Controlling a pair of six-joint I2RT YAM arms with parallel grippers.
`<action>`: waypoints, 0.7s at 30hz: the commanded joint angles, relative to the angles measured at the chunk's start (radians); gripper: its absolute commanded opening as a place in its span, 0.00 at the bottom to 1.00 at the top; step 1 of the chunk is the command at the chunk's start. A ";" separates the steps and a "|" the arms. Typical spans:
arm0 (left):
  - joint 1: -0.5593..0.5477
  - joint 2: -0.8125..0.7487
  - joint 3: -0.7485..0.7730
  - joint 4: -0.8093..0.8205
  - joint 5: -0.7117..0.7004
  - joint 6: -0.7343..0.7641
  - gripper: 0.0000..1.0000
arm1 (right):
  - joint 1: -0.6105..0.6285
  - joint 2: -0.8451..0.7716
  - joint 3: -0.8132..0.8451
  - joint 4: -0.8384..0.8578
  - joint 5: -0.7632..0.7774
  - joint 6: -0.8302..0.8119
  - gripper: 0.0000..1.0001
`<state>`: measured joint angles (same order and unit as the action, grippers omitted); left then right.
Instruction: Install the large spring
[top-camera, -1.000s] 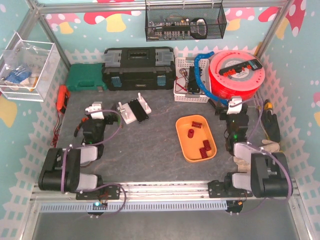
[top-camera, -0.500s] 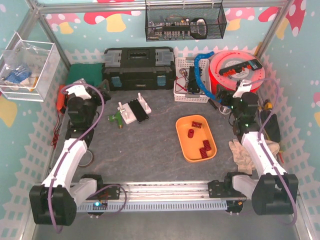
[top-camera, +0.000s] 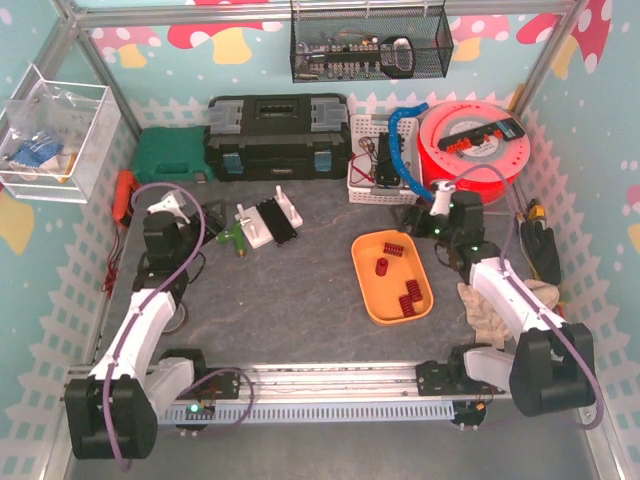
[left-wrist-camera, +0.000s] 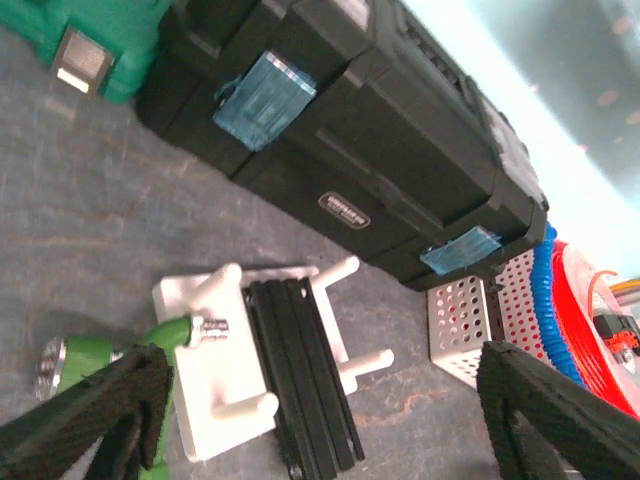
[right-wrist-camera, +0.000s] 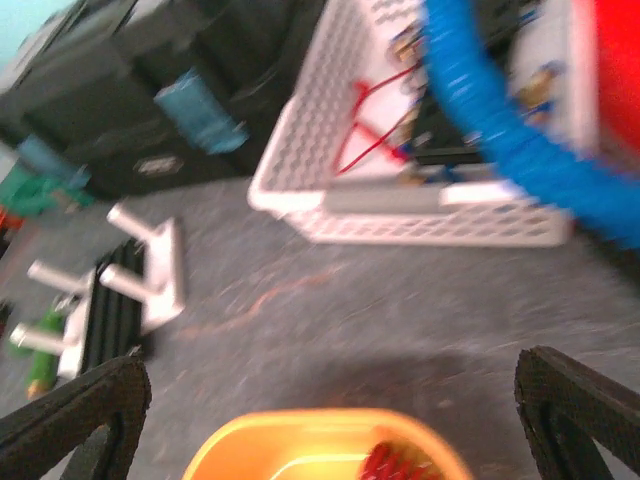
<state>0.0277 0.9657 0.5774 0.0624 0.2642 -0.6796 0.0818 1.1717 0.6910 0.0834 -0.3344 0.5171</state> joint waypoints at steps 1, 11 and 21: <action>-0.032 0.015 -0.017 -0.085 -0.079 0.021 0.80 | 0.163 -0.023 0.024 -0.080 0.049 -0.075 0.99; -0.106 0.237 0.060 -0.148 -0.171 0.061 0.46 | 0.408 -0.105 -0.127 0.056 0.251 -0.150 0.99; -0.160 0.465 0.171 -0.219 -0.222 0.122 0.43 | 0.463 -0.191 -0.185 0.102 0.406 -0.166 0.99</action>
<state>-0.1158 1.3838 0.7040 -0.1055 0.0994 -0.5980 0.5362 1.0168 0.5362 0.1329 -0.0242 0.3668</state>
